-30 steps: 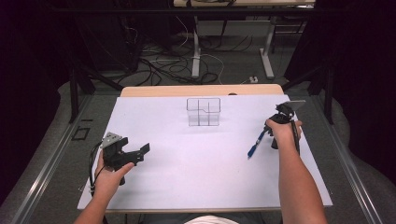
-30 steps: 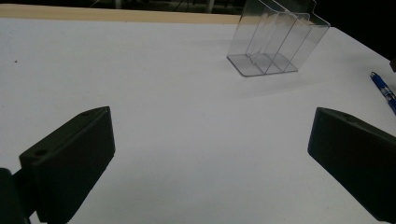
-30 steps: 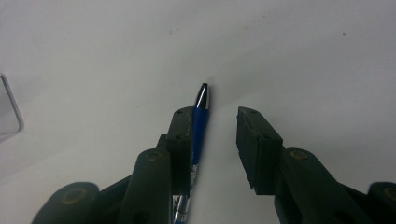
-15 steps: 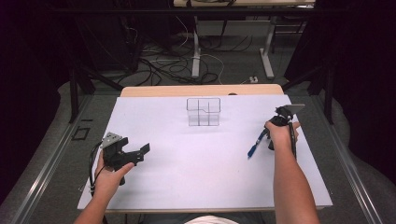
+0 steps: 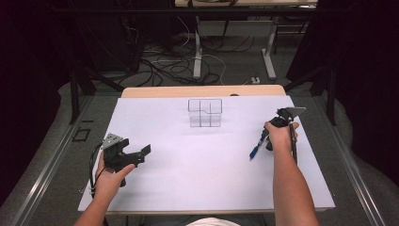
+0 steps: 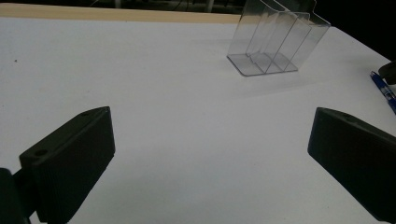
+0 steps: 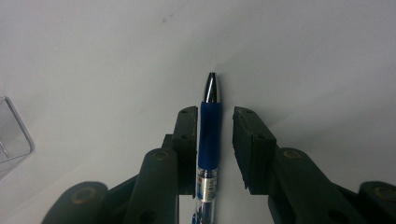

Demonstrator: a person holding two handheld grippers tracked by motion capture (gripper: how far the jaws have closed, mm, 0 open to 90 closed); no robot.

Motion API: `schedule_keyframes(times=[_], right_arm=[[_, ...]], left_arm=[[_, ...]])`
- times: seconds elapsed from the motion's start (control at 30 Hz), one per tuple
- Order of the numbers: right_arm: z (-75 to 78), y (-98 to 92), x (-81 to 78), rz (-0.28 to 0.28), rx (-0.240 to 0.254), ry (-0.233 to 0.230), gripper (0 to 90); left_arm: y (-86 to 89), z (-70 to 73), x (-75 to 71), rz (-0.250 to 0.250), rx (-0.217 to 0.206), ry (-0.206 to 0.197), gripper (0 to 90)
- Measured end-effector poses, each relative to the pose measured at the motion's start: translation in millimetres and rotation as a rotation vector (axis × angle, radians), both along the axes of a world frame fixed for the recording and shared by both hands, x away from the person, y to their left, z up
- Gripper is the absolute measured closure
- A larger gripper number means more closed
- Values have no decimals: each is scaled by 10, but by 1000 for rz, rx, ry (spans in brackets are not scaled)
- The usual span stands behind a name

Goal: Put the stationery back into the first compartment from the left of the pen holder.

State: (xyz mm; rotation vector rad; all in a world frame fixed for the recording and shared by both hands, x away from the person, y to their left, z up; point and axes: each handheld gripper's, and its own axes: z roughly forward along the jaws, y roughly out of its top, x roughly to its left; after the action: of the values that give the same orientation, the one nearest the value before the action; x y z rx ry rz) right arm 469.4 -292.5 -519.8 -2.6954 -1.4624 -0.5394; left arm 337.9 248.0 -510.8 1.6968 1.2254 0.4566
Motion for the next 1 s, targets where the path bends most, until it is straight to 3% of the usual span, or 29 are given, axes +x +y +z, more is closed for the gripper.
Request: schedule_keyframes(times=[0.03,0.1,0.27,0.3,0.33,0.4,0.5,0.6,0.7,0.73,0.9,0.93,1.0], right_arm=[[-25,30,12,-35,5,-45,714],[-37,41,13,-37,10,-45,714],[-59,68,25,-39,-2,-17,724],[-52,68,28,-27,-20,10,731],[-72,90,36,-55,4,-19,741],[-74,95,39,-61,-2,-12,751],[-82,79,19,-2,-14,-6,770],[-99,118,53,-41,-7,-21,784],[-99,120,53,-42,-2,-19,792],[-75,112,50,-35,-39,41,793],[-70,109,48,-41,-36,48,798],[-87,128,54,-74,-32,29,799],[-92,113,45,-70,-16,14,800]], left_arm=[[0,0,0,0,1,0,5],[-1,-1,1,0,1,1,5],[-1,0,-1,0,1,-1,5],[0,0,-1,0,1,0,5],[0,0,-1,0,1,0,5],[1,1,-1,0,1,-1,5],[3,2,-1,0,1,-1,5],[4,3,-1,0,0,-1,5],[5,2,-1,0,0,-2,5],[5,2,0,0,1,0,5],[5,3,-1,0,0,-3,5],[5,2,0,1,0,-2,5],[6,1,1,1,0,0,5]])
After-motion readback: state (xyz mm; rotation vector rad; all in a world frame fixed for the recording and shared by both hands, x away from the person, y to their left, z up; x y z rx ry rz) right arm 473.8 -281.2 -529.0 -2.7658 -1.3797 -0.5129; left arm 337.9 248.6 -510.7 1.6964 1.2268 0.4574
